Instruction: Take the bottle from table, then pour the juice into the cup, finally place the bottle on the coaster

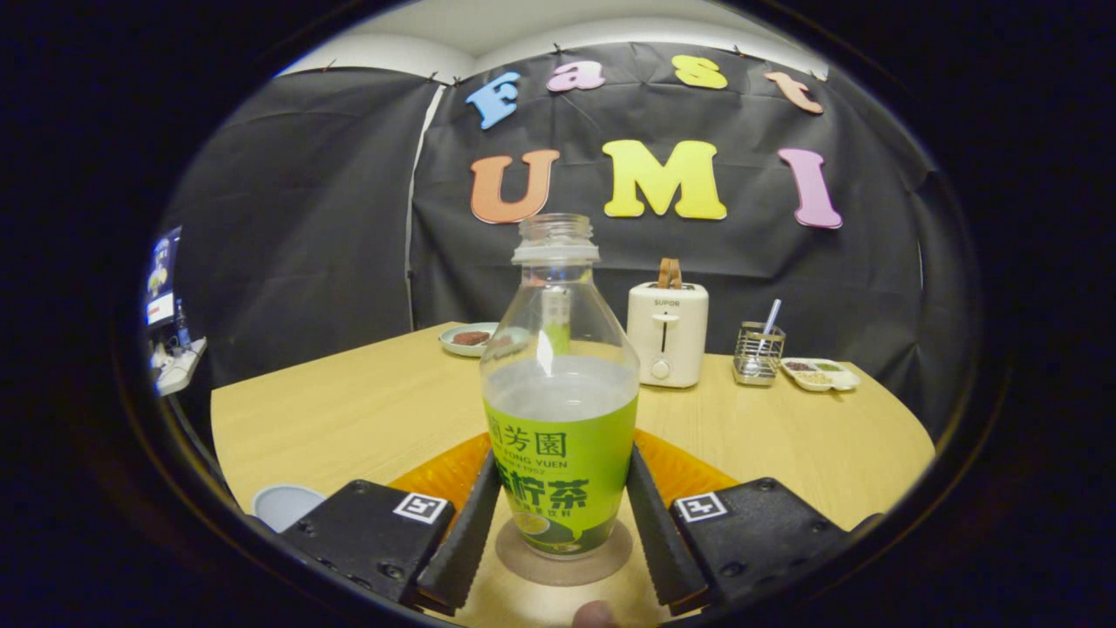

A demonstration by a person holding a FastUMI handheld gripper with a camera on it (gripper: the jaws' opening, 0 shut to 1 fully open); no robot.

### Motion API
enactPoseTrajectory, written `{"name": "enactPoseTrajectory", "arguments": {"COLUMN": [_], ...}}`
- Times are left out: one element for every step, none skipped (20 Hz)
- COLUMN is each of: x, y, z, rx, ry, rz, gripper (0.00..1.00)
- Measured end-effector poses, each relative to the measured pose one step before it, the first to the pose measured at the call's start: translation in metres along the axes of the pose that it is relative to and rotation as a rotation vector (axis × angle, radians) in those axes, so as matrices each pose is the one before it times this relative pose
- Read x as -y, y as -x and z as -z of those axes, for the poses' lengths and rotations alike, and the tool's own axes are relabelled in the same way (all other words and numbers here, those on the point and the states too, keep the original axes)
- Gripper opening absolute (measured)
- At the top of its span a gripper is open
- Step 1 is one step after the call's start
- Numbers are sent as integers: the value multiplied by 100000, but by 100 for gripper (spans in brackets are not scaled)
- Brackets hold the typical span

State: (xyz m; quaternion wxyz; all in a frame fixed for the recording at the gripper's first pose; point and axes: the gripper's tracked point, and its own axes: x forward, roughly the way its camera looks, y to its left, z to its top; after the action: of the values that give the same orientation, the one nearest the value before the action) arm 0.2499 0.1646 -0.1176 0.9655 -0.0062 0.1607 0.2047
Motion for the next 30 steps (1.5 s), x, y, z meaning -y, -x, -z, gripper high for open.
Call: {"name": "enactPoseTrajectory", "arguments": {"x": [-65, 54, 125, 31, 73, -5, -42, -26, 108, 39, -23, 81, 17, 230, 422, 417, 486, 592, 574, 461, 8, -226, 37, 61, 94, -51, 32, 332, 238, -271], "y": [-116, -91, 100, 15, -38, 158, 252, 371, 567, 375, 699, 632, 850, 990, 1040, 961, 1270, 1284, 1178, 1275, 1449, 1544, 1635, 1481, 1074, 1168, 1415, 1035, 1034, 964], "z": [307, 197, -61, -17, -68, -248, -104, -302, -380, -306, -74, -224, -436, -588, -294, -475, -518, -776, -691, -610, -247, -171, -229, -540, 4, -66, -225, -481, 175, 17], "rx": [-521, -386, 449, 104, 270, 503, 270, 971, 1229, 498, 230, 518, 1419, 1430, 1019, 1009, 1643, 1706, 1859, 1141, -167, -254, 415, 1454, -334, 389, 1469, 1542, -160, 68], "ry": [-800, -337, -195, 63, 5, 345, 643, 803, 840, 268, -633, -1089, -926, -114, -352, -954, -1714, -1804, -936, -534, -543, -375, -1238, -1064, 1938, 2652, 2102, 469, -1512, -2877], "rz": [-222, 206, 245, 426, 935, 494, 855, 1040, 1577, 1240, 865, 427, 247, 1265, 1457, 1588, 1846, 2992, 3786, 3340, 1733, 731, 1619, 2193, 2054, 803, 870, 797, 0, -1556], "gripper": [81, 81, 82, 82, 85, 89, 93, 96, 98, 98, 100, 100, 100, 100, 100, 100, 100, 100, 100, 100, 100, 100, 100, 100, 100, 100, 100, 100, 100, 100]}}
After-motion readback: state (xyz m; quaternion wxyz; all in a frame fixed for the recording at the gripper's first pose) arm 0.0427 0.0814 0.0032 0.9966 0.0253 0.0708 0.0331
